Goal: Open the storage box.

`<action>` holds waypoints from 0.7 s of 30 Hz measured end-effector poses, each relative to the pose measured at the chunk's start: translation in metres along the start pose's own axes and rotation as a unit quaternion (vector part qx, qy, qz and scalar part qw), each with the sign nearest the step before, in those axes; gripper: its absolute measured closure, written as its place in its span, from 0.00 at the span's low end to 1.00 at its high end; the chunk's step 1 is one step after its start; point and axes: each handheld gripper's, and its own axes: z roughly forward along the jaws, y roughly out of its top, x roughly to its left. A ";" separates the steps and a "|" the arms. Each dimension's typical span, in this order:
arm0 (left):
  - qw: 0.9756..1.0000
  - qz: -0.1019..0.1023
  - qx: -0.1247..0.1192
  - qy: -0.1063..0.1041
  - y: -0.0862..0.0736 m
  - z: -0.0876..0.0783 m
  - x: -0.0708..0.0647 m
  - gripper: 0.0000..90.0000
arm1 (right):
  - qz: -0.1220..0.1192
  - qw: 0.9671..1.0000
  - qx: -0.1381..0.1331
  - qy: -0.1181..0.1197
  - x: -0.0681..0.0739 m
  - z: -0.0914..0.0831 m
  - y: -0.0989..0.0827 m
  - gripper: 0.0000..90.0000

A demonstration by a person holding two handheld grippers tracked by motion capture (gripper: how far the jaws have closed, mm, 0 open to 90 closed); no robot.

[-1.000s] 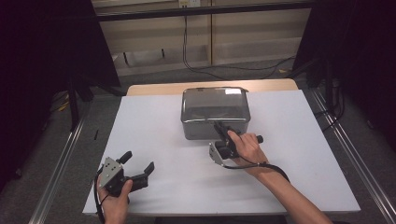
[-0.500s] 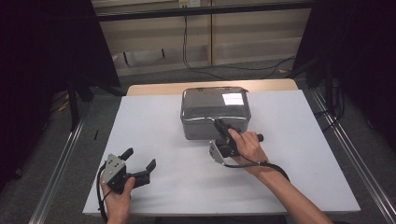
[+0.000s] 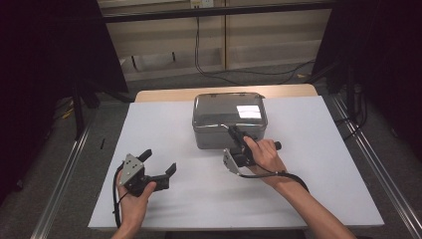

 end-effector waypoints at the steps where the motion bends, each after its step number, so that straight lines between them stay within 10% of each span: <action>1: 1.000 -0.003 0.001 -0.001 0.001 0.002 0.000 0.02 | -0.001 1.000 0.001 0.000 0.000 0.000 0.000 0.89; 21: 0.999 0.040 -0.022 -0.024 0.025 0.041 0.008 0.03 | 0.004 1.000 -0.001 -0.007 -0.007 0.000 0.001 0.90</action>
